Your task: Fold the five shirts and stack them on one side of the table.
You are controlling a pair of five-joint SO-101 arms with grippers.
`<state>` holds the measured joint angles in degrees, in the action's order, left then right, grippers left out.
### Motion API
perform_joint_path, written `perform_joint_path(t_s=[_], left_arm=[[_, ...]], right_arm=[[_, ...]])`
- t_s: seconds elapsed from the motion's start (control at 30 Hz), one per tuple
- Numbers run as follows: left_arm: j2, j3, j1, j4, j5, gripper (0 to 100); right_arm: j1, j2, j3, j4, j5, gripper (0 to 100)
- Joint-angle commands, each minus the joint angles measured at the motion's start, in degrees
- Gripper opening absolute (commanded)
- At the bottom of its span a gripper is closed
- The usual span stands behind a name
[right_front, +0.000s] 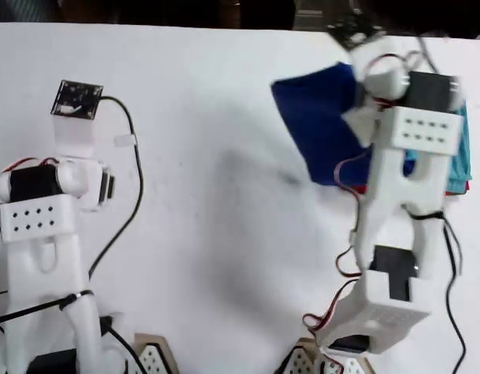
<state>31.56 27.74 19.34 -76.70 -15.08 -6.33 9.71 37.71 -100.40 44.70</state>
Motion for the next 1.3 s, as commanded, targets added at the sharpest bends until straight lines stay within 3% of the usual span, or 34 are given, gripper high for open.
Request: perform_joint_path(t_s=[0.0,0.23,0.43,0.73,1.27], left_arm=[[1.6,-0.3,0.6,2.3,-0.2,14],[1.6,-0.3,0.6,3.7,0.0,14],[1.6,1.8,0.6,3.7,-0.3,14],[1.6,6.0,0.6,6.2,-0.4,14],[1.6,6.5,0.6,6.1,-0.4,14]], right_arm=[[-5.4,-3.6,0.7,-0.7,4.1,1.8],[-11.3,1.8,3.3,3.5,8.1,1.8],[-15.9,18.2,20.6,4.8,8.6,1.8],[-16.8,36.2,40.2,5.2,12.0,1.8],[-19.0,39.2,41.2,13.8,13.3,1.8]])
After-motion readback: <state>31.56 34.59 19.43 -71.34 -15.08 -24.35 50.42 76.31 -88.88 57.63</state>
